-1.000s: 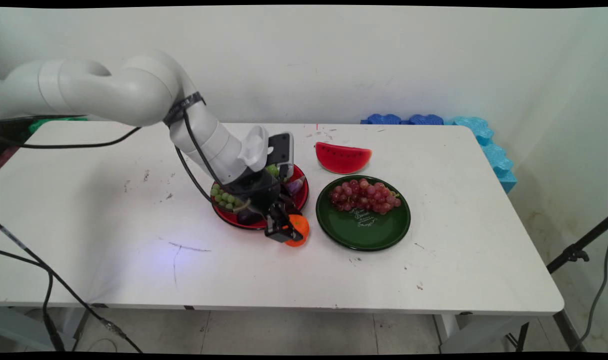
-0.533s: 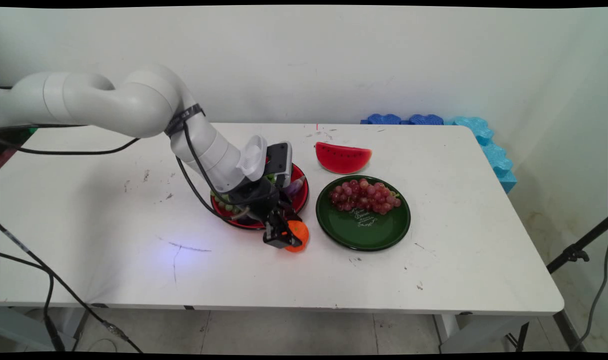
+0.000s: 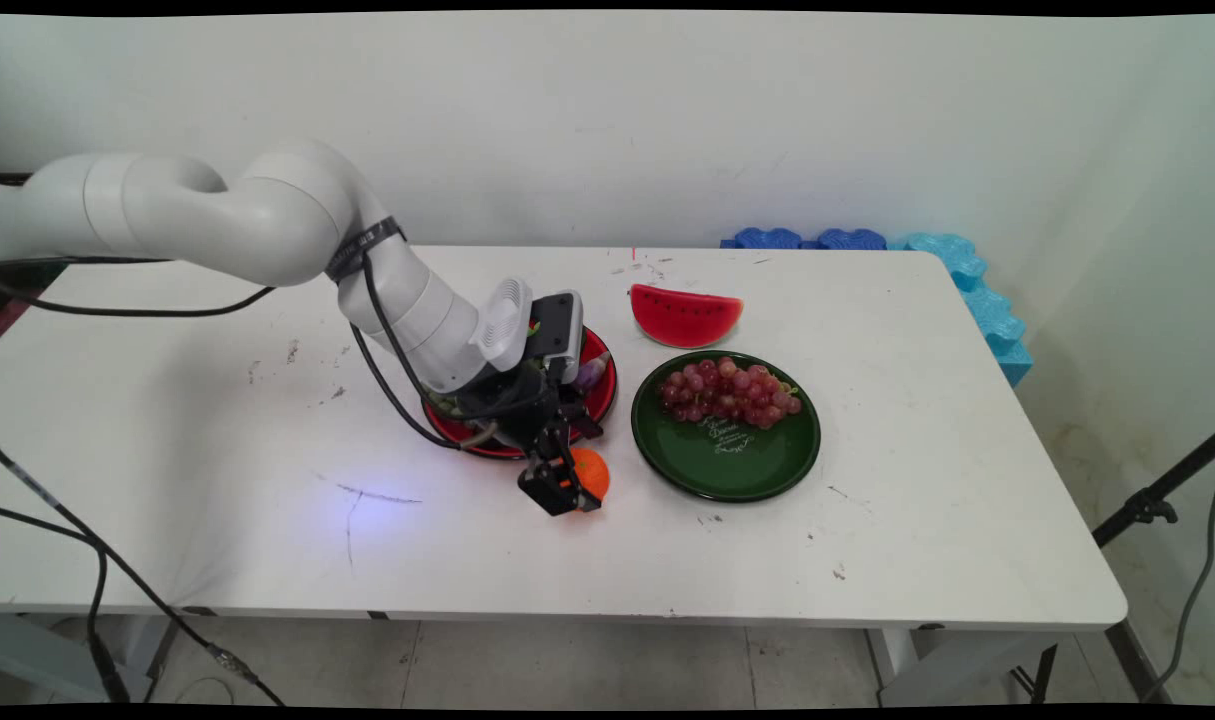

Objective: Place the picked object on the table

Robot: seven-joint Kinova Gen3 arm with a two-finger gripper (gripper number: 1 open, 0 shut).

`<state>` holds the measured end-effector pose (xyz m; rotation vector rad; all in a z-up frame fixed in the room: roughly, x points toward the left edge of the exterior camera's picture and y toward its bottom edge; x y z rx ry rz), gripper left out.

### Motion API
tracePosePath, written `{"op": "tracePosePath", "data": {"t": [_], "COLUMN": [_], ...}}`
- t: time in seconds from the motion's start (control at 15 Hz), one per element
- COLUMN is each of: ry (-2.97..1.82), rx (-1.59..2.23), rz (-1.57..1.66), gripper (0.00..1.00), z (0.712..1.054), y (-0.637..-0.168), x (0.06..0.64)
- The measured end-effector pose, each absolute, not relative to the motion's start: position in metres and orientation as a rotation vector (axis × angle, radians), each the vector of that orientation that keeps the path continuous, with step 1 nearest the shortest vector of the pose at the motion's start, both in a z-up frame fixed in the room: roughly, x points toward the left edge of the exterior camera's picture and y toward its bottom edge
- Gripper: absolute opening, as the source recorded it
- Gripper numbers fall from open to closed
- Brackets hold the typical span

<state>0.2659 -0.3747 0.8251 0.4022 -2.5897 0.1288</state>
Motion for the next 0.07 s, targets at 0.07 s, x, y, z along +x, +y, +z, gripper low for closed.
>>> {"op": "tracePosePath", "data": {"t": [0.07], "ry": [-2.586], "rx": [0.398], "rz": [0.130], "gripper": [1.00], "z": [0.8256], "y": [-0.3742], "x": [0.2660]}}
